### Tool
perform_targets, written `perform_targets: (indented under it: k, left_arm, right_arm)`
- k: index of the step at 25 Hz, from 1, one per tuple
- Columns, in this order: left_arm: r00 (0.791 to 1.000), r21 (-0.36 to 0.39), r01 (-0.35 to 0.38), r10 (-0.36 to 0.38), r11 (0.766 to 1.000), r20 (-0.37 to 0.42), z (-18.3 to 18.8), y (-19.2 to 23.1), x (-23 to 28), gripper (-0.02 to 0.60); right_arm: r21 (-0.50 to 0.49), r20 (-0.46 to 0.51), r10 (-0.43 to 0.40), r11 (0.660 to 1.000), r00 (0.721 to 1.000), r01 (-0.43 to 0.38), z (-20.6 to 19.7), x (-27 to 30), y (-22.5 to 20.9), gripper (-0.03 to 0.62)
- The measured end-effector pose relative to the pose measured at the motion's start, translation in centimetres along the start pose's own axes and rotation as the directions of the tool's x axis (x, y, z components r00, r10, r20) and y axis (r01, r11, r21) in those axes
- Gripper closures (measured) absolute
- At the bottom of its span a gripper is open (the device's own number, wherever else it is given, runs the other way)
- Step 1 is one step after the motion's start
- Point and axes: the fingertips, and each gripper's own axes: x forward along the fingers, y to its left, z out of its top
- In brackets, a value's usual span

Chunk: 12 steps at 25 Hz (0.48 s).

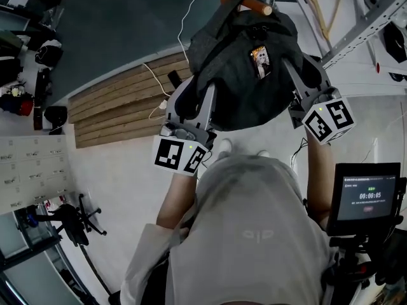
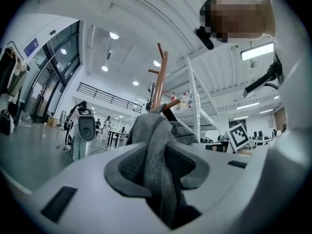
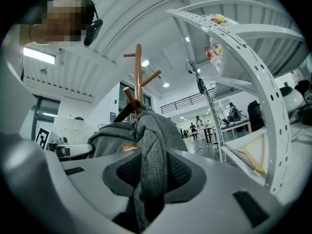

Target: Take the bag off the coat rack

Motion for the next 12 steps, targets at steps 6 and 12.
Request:
perform_targets:
  k: [6,12]
  left_arm:
    - [0.998,-0.018,-0.047,0.047,0.999,0.049,0.7,0.0,-0.4,0.482]
    - [0.998,-0.063,-0.001,0.005,0.998,0.055,1.8,-0.2,-0.7,0.491]
  right_arm:
    - [0.03,0.028,-0.068,0.997,0.997,0.067,0.5,-0.1,0.7,0.505]
    - [0.051,0.032,-0.079,0.996,0.996,0.077,1.6,-0.7,1.5,0.513]
